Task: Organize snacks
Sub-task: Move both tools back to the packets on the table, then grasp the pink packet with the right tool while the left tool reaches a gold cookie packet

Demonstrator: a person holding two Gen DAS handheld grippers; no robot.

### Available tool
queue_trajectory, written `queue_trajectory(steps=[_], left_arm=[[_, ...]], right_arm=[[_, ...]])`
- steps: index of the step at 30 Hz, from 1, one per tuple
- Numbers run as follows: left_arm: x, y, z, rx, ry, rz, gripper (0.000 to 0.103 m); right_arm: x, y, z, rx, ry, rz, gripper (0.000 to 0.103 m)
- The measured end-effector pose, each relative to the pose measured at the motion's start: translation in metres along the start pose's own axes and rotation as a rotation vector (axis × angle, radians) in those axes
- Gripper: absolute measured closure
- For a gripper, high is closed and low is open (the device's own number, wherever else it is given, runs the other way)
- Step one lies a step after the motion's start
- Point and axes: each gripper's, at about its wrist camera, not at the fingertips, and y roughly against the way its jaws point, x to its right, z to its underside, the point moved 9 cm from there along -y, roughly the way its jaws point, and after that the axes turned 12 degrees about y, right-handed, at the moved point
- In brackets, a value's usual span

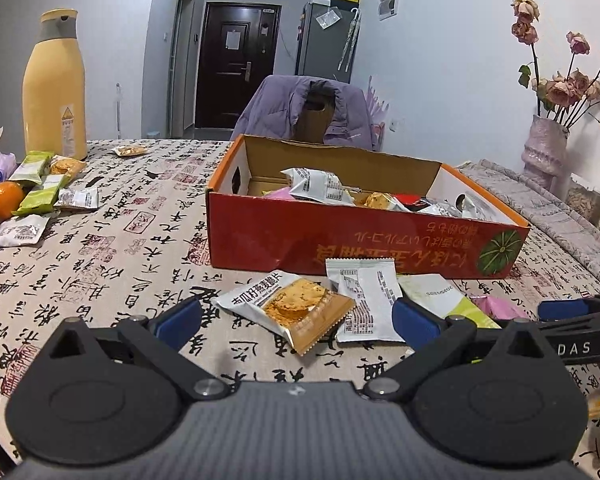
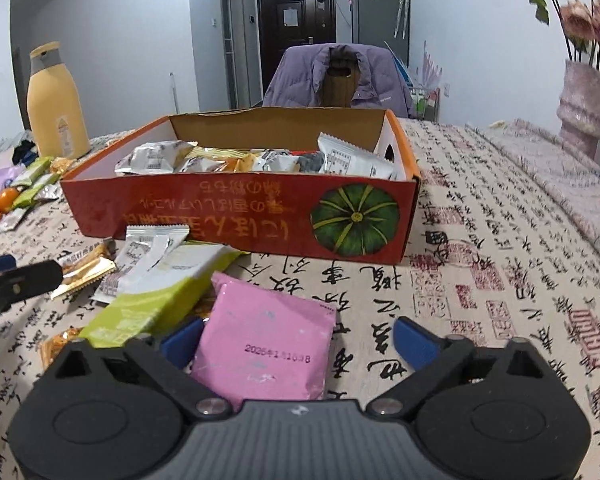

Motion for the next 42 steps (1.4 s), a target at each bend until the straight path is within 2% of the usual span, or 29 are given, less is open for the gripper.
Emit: queue_trajectory(steps=[5, 7, 11, 19, 25, 42], left_arm=[[0.0, -0.001, 0.001, -0.003, 0.001, 0.0, 0.0], [0.0, -0.001, 0.001, -0.004, 0.001, 0.001, 0.0], [0.0, -0.001, 0.001, -0.007, 0.0, 0.0, 0.0], [0.0, -0.002, 0.002, -0.011, 0.003, -0.005, 0.0], [0.001, -0.002, 0.002, -0.018, -0.012, -0.005, 0.0], [0.032, 0.021, 0.02, -0.061, -0.094, 0.089, 0.0]], right_arm=[[-0.004, 0.001, 0.0, 0.008, -0.013, -0.047, 0.027], [-0.005, 0.002, 0.0, 0.008, -0.032, -0.079, 0.036], [-0.006, 0.003, 0.0, 0.011, -0.042, -0.095, 0.042], [-0.004, 0.013, 0.0, 0.047, -0.048, -0.07, 0.042], [-0.001, 0.029, -0.001, 0.086, -0.014, -0.013, 0.042], [0.015, 0.053, 0.01, 0.127, -0.025, 0.058, 0.042]])
